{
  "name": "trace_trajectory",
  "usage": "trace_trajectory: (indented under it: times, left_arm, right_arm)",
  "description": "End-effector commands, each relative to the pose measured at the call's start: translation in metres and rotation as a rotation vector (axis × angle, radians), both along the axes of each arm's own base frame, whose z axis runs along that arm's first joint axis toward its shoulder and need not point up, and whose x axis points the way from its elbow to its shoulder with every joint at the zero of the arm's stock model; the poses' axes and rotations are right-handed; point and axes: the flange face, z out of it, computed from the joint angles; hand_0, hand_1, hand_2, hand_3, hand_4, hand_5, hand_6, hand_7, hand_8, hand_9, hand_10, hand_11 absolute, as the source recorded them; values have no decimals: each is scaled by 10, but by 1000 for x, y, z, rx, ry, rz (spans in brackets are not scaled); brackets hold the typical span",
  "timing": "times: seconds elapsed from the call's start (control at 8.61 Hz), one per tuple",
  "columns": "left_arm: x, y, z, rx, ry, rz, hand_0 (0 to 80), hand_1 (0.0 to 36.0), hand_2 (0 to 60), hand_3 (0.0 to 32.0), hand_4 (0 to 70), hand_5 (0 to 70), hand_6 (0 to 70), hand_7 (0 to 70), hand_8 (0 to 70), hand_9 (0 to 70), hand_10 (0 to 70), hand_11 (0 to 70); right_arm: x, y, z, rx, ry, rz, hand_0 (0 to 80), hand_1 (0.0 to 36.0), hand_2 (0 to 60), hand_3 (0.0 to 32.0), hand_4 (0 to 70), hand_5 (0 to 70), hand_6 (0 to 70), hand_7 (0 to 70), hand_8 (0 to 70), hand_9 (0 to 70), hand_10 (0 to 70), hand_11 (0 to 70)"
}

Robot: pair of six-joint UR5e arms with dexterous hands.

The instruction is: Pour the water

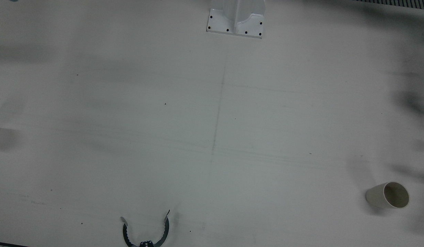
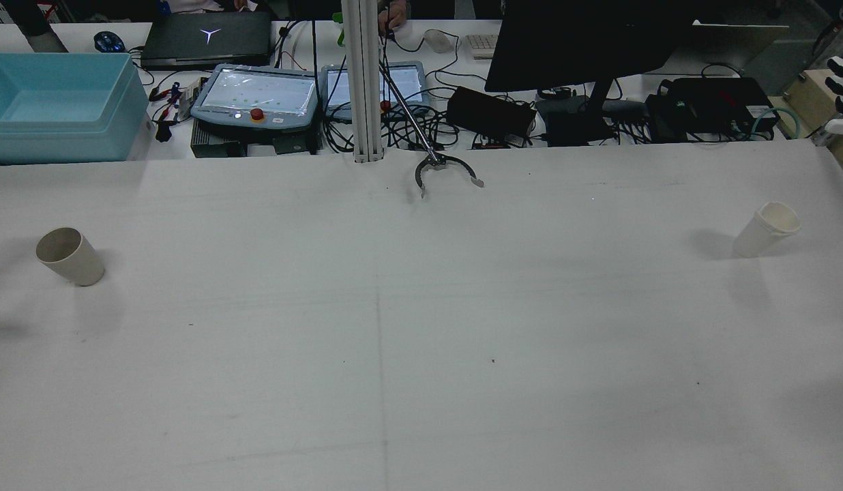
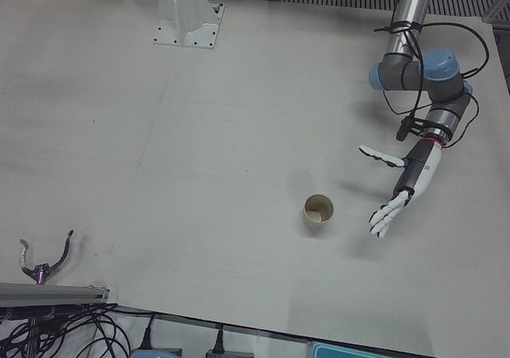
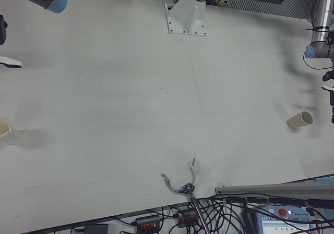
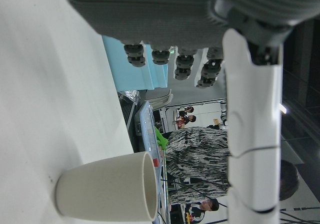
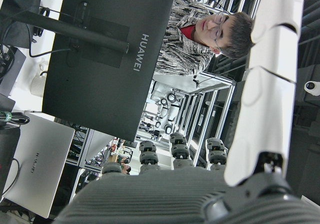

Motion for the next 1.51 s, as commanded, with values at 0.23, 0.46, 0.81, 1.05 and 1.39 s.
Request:
trace_trajectory:
  times: [0.23, 0.46, 0.81, 1.05, 1.39]
  left_arm:
    - [41, -9, 21, -7, 1, 18, 800, 219, 0, 0, 263, 0, 130, 65, 88, 13, 51, 102]
    - [49, -23, 25, -5, -16, 14, 641, 149, 0, 0, 247, 0, 111, 38, 74, 0, 33, 70]
    - [51, -24, 25, 0, -35, 12, 564, 95, 0, 0, 259, 0, 105, 27, 65, 0, 21, 46]
    - [54, -33, 16, 38, -63, -14, 599, 125, 0, 0, 266, 0, 109, 31, 66, 0, 32, 65]
    - [107, -31, 4, 50, -52, 22, 666, 161, 0, 0, 274, 0, 117, 43, 70, 3, 45, 88]
  right_arm:
    - [-2, 1, 1, 0, 10, -23, 582, 235, 52, 32, 0, 97, 175, 105, 99, 94, 0, 0]
    - [-1, 2, 2, -2, 11, -20, 580, 235, 53, 32, 0, 98, 177, 108, 99, 94, 0, 0]
    - [-1, 6, 5, -8, 13, -23, 577, 233, 44, 40, 0, 96, 160, 81, 91, 79, 0, 0]
    - [2, 7, 7, -12, 14, -19, 578, 233, 40, 44, 0, 95, 155, 72, 91, 78, 0, 0]
    - [2, 17, 20, -38, 24, -22, 575, 233, 46, 18, 0, 96, 157, 70, 100, 90, 0, 0]
